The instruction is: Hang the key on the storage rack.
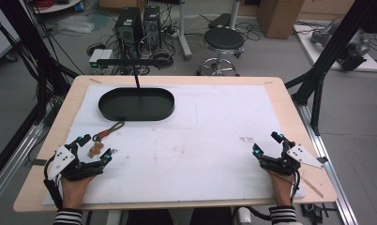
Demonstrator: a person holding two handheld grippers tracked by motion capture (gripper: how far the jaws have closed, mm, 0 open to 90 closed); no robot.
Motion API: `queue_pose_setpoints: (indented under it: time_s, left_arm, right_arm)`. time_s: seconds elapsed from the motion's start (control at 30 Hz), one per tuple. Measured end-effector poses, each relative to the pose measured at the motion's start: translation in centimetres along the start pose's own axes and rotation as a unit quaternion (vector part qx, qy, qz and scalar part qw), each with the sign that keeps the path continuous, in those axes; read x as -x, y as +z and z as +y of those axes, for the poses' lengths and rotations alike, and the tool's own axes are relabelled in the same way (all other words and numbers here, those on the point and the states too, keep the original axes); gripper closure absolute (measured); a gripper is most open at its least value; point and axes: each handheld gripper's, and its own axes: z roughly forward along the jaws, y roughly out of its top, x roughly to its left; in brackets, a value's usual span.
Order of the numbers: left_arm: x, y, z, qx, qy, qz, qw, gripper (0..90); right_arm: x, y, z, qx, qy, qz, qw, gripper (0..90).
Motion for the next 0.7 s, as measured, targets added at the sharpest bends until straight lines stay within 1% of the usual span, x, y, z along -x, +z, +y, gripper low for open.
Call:
queue_pose_setpoints:
  time_s: [0.13, 0.23, 0.3, 0.43, 0.53, 0.7]
  left_arm:
    - [0.09, 0.09, 0.02, -0.003, 0.003, 0.001, 1.0000, 5.8]
    - [0.02, 0.14, 0.05, -0.007, 0.000, 0.002, 1.0000, 5.8]
    - [0.02, 0.10, 0.03, -0.004, -0.001, 0.002, 1.0000, 5.8]
    - [-0.03, 0.05, 0.03, -0.003, -0.001, 0.000, 1.0000, 5.9]
    - [0.05, 0.04, 0.03, -0.002, 0.000, 0.001, 1.0000, 5.8]
    - [-0.14, 0.03, 0.04, 0.000, -0.008, 0.000, 1.0000, 5.8]
  right_arm:
    - [-0.05, -0.04, 0.00, 0.001, -0.001, 0.000, 1.0000, 9.5]
    - [-0.03, -0.06, -0.01, 0.003, -0.003, 0.000, 1.0000, 9.5]
    - [-0.08, -0.04, -0.01, 0.004, -0.005, -0.001, 1.0000, 9.5]
    - [-0.13, -0.08, -0.02, 0.005, -0.002, -0.001, 1.0000, 9.5]
    - [-0.10, -0.06, -0.02, 0.005, -0.006, -0.001, 1.0000, 9.5]
    - [-0.06, -0.01, 0.00, 0.004, -0.007, -0.001, 1.0000, 9.5]
